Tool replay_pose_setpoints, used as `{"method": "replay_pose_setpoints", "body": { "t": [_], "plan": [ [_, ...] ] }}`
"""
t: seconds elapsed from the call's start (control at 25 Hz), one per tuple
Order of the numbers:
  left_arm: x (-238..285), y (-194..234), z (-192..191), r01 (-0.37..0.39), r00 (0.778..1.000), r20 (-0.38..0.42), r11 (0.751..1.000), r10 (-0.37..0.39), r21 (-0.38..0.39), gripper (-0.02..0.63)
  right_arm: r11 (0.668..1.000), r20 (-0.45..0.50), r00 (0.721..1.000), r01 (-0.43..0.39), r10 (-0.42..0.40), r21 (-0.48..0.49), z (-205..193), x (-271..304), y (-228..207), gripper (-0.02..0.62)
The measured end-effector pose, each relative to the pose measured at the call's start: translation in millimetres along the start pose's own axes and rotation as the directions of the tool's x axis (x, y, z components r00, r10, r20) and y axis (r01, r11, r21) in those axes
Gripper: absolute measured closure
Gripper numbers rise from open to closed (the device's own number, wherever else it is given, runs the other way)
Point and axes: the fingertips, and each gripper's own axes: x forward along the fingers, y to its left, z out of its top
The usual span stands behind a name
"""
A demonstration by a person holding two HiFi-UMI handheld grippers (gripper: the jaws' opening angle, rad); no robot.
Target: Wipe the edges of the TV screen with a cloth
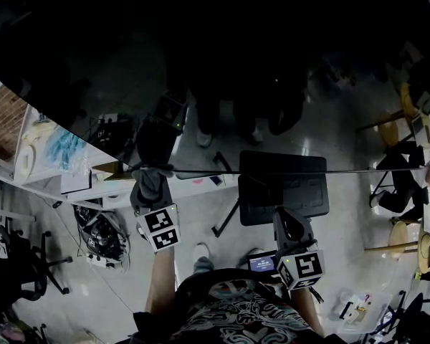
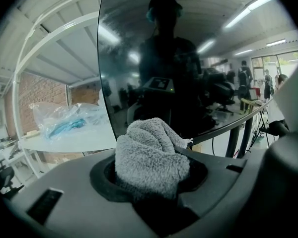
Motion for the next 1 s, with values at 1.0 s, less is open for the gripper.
{"method": "replay_pose_setpoints", "body": {
  "t": [1.0],
  "plan": [
    [-2.1, -22.8, 3.8, 0.048, 0.999, 0.000, 0.999, -0.048, -0.002, 0.410, 1.000, 0.003, 1.000, -0.003, 0.003, 0.005, -2.9, -9.7, -4.2, 0.560]
  ]
}}
